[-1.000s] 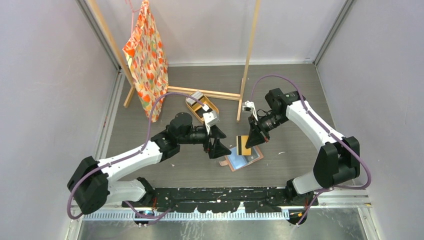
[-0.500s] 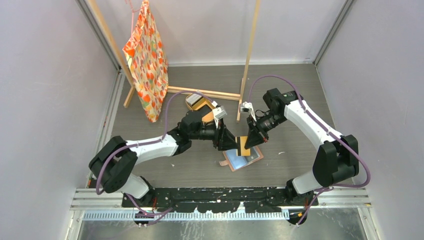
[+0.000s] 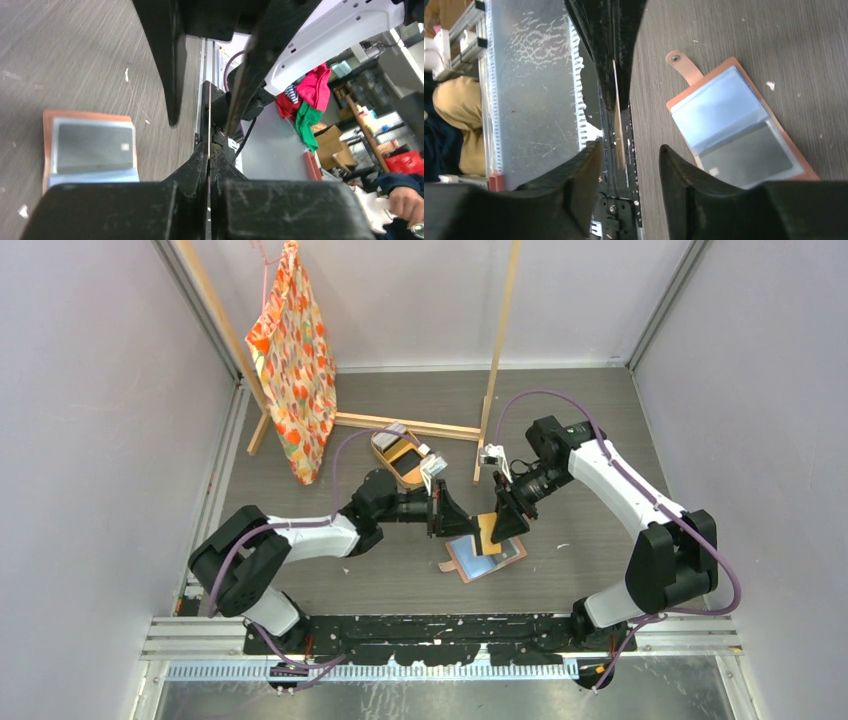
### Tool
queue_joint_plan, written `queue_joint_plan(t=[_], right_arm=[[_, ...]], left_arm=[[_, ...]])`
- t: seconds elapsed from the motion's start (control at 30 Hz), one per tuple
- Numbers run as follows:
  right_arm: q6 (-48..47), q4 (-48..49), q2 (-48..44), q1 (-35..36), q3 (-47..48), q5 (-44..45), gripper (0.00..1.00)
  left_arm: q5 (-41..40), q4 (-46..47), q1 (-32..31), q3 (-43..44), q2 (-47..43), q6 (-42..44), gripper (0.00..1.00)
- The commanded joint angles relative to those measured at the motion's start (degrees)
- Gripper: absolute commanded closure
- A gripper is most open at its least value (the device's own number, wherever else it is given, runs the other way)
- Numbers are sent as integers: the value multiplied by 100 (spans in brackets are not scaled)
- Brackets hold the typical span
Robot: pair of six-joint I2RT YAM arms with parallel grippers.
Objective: Put the credit cards into the card holder
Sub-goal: Insert the credit card into the card holder.
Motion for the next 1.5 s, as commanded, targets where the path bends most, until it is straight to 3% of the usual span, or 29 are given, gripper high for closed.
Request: queue_joint_plan(t=[0.0, 0.1, 0.23, 0.37, 0.43, 0.5, 0.73, 0.87, 1.47], right_arm=[[94, 46, -380, -293, 265, 450, 39], [619, 685, -868, -674, -45, 1169, 33], [1542, 1894, -996, -719, -731, 1969, 38], [1963, 1730, -155, -673, -490, 1967, 69], [1976, 1489, 313, -561, -273, 1981, 78], [2001, 1371, 643, -465, -199, 2024, 80], [2407, 1584, 1277, -327, -139, 2474, 81], [2437, 1570, 1459, -308, -129, 2661, 74], [2586, 1626, 2044, -26, -86, 3357, 71]], left_arm=[[-663, 1623, 18, -809, -56, -1259, 100], [-1406, 1966, -6, -1350, 33, -1975, 100], [-1960, 2023, -89, -1352, 543, -2711, 99], [-2386, 2209, -204, -1158, 1258, -3370, 100], [-2645, 2230, -301, -1177, 1432, -3482, 100], [-2837, 2172, -405, -1207, 1487, -3499, 99], [-3372, 704, -701, -1100, 1147, -3119, 99], [-3540, 222, -720, -1117, 967, -3055, 100], [-3469, 120, -834, -835, 1544, -3502, 99]])
